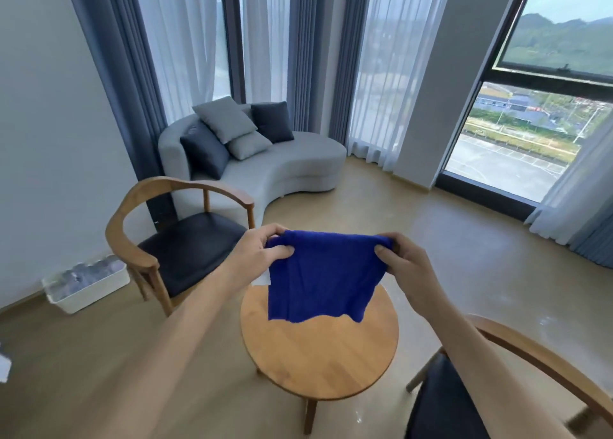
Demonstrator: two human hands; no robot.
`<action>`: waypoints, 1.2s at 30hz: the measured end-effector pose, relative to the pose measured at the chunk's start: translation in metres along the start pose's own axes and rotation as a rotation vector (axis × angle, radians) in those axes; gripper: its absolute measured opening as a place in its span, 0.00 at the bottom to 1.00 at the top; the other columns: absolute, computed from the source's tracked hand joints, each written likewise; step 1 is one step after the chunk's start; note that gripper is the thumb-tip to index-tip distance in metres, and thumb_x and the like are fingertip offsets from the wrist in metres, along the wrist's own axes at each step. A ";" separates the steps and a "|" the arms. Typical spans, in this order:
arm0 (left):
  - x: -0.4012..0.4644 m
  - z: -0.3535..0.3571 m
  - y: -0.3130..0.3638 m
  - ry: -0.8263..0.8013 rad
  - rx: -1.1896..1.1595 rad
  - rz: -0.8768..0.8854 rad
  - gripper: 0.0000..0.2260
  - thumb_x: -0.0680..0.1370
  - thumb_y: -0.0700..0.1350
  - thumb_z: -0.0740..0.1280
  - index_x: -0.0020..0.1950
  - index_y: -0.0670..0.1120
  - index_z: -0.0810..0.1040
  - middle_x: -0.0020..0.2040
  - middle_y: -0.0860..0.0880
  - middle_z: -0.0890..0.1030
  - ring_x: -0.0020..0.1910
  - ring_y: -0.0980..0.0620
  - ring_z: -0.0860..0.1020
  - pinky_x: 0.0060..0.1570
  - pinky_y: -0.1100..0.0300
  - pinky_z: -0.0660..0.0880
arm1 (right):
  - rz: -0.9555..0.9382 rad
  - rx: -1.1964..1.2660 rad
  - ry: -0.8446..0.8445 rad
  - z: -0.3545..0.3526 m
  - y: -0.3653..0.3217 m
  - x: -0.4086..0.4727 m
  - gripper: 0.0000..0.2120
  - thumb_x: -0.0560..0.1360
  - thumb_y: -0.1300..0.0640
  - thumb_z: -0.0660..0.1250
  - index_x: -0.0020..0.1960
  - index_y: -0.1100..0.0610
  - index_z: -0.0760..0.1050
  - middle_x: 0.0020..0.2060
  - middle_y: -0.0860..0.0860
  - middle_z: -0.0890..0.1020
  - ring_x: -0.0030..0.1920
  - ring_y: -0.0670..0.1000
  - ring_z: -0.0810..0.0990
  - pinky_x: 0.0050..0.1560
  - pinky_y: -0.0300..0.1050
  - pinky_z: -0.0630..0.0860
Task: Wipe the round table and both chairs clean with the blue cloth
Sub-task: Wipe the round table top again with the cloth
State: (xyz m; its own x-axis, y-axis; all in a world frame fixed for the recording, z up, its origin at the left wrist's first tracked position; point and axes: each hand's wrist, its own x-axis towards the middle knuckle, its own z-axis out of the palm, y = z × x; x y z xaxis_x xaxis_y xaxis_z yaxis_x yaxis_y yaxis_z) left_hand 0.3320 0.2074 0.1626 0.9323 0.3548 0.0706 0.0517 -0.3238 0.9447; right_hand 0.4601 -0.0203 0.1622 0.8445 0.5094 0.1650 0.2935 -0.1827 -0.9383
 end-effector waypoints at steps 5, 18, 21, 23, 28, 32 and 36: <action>0.027 -0.032 -0.027 0.044 0.066 -0.017 0.06 0.79 0.39 0.64 0.54 0.46 0.77 0.48 0.48 0.82 0.50 0.51 0.80 0.49 0.58 0.78 | -0.028 -0.068 -0.043 0.042 0.003 0.041 0.10 0.79 0.63 0.60 0.55 0.50 0.74 0.46 0.43 0.79 0.45 0.40 0.76 0.44 0.35 0.72; 0.186 -0.044 -0.143 -0.137 0.372 -0.100 0.08 0.77 0.38 0.67 0.51 0.51 0.78 0.46 0.54 0.82 0.49 0.55 0.79 0.46 0.64 0.76 | 0.131 -0.343 -0.059 0.092 0.120 0.168 0.15 0.71 0.69 0.63 0.44 0.48 0.75 0.38 0.42 0.80 0.41 0.40 0.77 0.37 0.26 0.70; 0.228 -0.029 -0.167 -0.189 0.442 -0.113 0.10 0.75 0.37 0.66 0.47 0.53 0.78 0.44 0.54 0.82 0.47 0.55 0.79 0.46 0.62 0.76 | 0.212 -0.382 -0.033 0.096 0.151 0.187 0.16 0.70 0.69 0.62 0.43 0.48 0.75 0.37 0.40 0.79 0.41 0.39 0.77 0.38 0.25 0.69; 0.250 -0.017 -0.181 -0.222 0.459 -0.113 0.11 0.75 0.37 0.66 0.46 0.55 0.78 0.42 0.55 0.81 0.45 0.57 0.78 0.41 0.66 0.73 | 0.285 -0.377 -0.019 0.094 0.167 0.197 0.16 0.71 0.69 0.61 0.43 0.47 0.74 0.38 0.40 0.79 0.42 0.39 0.77 0.37 0.26 0.70; 0.304 0.010 -0.214 -0.352 0.469 -0.124 0.12 0.73 0.36 0.65 0.43 0.54 0.79 0.40 0.55 0.82 0.43 0.56 0.79 0.41 0.63 0.76 | 0.425 -0.398 0.030 0.092 0.202 0.221 0.14 0.72 0.68 0.59 0.45 0.50 0.75 0.40 0.42 0.79 0.41 0.41 0.75 0.36 0.26 0.69; 0.347 0.028 -0.250 -0.437 0.483 -0.102 0.11 0.72 0.35 0.64 0.43 0.51 0.79 0.39 0.54 0.82 0.42 0.55 0.79 0.42 0.62 0.76 | 0.491 -0.398 0.148 0.103 0.234 0.231 0.14 0.73 0.69 0.59 0.45 0.50 0.75 0.39 0.42 0.79 0.40 0.38 0.76 0.38 0.25 0.69; 0.355 0.044 -0.313 -0.560 0.489 -0.024 0.12 0.70 0.30 0.63 0.44 0.46 0.79 0.36 0.55 0.78 0.37 0.55 0.74 0.36 0.73 0.68 | 0.597 -0.428 0.250 0.140 0.283 0.207 0.13 0.72 0.71 0.63 0.46 0.55 0.77 0.39 0.43 0.81 0.39 0.42 0.78 0.38 0.27 0.68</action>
State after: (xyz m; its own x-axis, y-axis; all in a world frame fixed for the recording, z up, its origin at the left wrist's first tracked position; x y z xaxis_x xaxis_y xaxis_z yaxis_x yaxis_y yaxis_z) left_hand 0.6623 0.3965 -0.1220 0.9651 -0.0919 -0.2454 0.1054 -0.7212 0.6846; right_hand 0.6548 0.1511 -0.1115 0.9751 0.0267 -0.2201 -0.1387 -0.7012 -0.6993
